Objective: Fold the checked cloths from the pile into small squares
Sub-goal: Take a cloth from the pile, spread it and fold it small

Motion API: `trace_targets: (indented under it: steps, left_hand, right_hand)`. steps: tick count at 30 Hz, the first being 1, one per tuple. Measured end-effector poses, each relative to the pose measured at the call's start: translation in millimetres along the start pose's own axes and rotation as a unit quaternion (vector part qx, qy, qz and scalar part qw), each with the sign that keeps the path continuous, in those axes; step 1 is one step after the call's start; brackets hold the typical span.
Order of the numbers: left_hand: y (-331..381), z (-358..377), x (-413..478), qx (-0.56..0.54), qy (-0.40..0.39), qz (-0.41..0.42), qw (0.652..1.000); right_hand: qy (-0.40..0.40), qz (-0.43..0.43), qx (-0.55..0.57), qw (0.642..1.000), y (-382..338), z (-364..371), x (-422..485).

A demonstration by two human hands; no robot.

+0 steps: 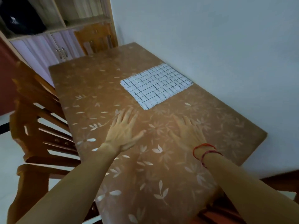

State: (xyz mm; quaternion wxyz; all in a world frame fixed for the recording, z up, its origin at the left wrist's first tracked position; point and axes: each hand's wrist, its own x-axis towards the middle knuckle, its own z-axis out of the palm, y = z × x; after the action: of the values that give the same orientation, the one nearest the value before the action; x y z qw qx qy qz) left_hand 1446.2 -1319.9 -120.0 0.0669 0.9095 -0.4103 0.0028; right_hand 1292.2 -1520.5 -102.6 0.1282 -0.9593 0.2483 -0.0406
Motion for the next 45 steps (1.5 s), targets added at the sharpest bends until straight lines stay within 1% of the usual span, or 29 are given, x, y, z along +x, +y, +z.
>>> trace_targets:
  steps: [4,8,12,16,21,27,32,37,41,45]
  left_hand:
    - [-5.0,5.4,14.6,-0.01,-0.001,0.0,1.0]
    - [-9.8,13.0,27.7,-0.02,-0.018,0.004,1.0]
    - [-22.8,27.9,47.1,-0.031,-0.033,0.004,0.999]
    - [-43.1,53.0,71.9,-0.034,-0.047,0.005,0.998]
    - [-66.2,90.8,107.7,-0.034,-0.065,-0.011,0.997]
    - [-78.6,138.1,156.2,-0.054,-0.056,-0.007,0.997]
    - [-83.8,167.0,199.9,-0.068,-0.051,-0.026,0.996]
    - [-93.0,189.0,229.2,-0.065,-0.032,-0.014,0.997]
    - [-92.0,199.1,245.7,-0.078,-0.028,-0.03,0.996]
    - [-89.5,206.7,265.9,-0.086,-0.027,-0.005,0.996]
  right_hand:
    - [0.001,0.002,0.008,1.0,-0.7,3.2,17.6]
    - [0.011,0.003,0.008,1.0,-4.3,10.7,31.3]
    - [-0.003,0.011,0.013,1.0,-8.0,22.0,50.0]
    - [-0.006,0.019,0.01,1.0,-9.0,46.5,81.0]
    - [-0.04,0.025,0.026,0.999,-5.6,94.9,127.9]
    - [-0.023,0.001,0.002,1.0,6.1,145.5,181.1]
    - [-0.012,-0.012,-0.018,1.0,14.4,178.7,222.1]
    - [-0.007,-0.018,-0.026,0.999,20.8,199.7,252.4]
    - [-0.008,-0.022,-0.026,0.999,23.7,210.4,269.4]
    - [-0.014,-0.046,-0.008,0.999,27.3,218.1,278.2]
